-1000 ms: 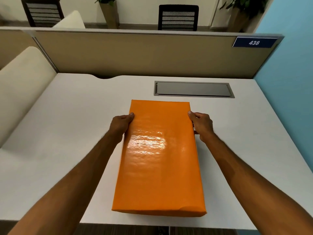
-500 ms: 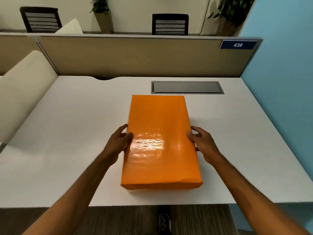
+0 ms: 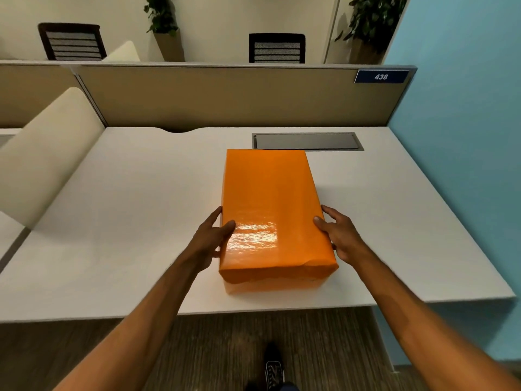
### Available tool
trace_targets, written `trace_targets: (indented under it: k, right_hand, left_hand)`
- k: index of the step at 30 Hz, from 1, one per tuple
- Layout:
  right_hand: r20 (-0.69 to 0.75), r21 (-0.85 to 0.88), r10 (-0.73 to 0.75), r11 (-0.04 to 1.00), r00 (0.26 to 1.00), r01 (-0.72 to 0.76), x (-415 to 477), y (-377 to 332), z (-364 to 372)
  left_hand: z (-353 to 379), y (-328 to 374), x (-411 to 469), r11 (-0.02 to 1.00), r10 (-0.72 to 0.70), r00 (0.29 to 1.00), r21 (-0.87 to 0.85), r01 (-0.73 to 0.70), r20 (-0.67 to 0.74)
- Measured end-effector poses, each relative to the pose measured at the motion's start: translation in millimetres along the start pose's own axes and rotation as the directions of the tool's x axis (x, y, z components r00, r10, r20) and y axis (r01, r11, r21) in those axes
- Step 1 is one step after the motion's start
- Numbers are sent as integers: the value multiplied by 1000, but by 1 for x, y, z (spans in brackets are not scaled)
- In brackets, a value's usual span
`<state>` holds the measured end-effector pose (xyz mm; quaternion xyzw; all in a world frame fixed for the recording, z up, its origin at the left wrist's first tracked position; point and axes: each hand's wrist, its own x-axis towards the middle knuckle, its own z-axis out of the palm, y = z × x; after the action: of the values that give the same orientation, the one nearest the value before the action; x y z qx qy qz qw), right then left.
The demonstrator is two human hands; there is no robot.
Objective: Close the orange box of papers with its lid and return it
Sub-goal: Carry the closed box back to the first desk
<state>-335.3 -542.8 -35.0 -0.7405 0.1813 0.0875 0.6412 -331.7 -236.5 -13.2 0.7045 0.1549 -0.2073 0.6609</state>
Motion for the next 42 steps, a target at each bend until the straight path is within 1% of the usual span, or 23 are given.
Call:
trace_targets:
  k: [2, 4, 10, 15, 21, 27, 33, 38, 42]
  right_hand:
    - [-30, -9, -30, 1000, 999, 30, 1, -1, 3]
    - [-28, -13, -44, 999, 999, 43, 5, -4, 4]
    - [38, -15, -62, 998, 997, 63, 20, -24, 18]
    - [91, -23, -96, 995, 991, 99, 40, -49, 40]
    - [178, 6, -140, 990, 974, 141, 59, -73, 80]
    - [240, 63, -134, 990, 962, 122, 75, -94, 131]
    - [273, 94, -109, 992, 956, 87, 95, -115, 200]
    - [262, 114, -110, 990, 959, 83, 118, -133, 270]
    - [227, 125, -80, 991, 971, 53, 134, -148, 325]
  left_hand:
    - [-1, 1, 1, 1000, 13, 1000, 7, -13, -21]
    - [-5, 4, 3, 1000, 21, 999, 1, -21, -42]
    - [-28, 19, 12, 999, 37, 996, 4, -37, -84]
    - [-50, 37, 18, 998, 69, 987, -2, -70, -145]
    - [-88, 51, 21, 997, 69, 969, -11, -74, -238]
    - [-138, 62, 23, 997, 60, 947, -33, -74, -316]
    - [-202, 75, 39, 996, 48, 933, -51, -70, -356]
    - [-274, 92, 70, 998, 44, 940, -36, -60, -338]
    - [-333, 109, 100, 999, 31, 951, -20, -39, -309]
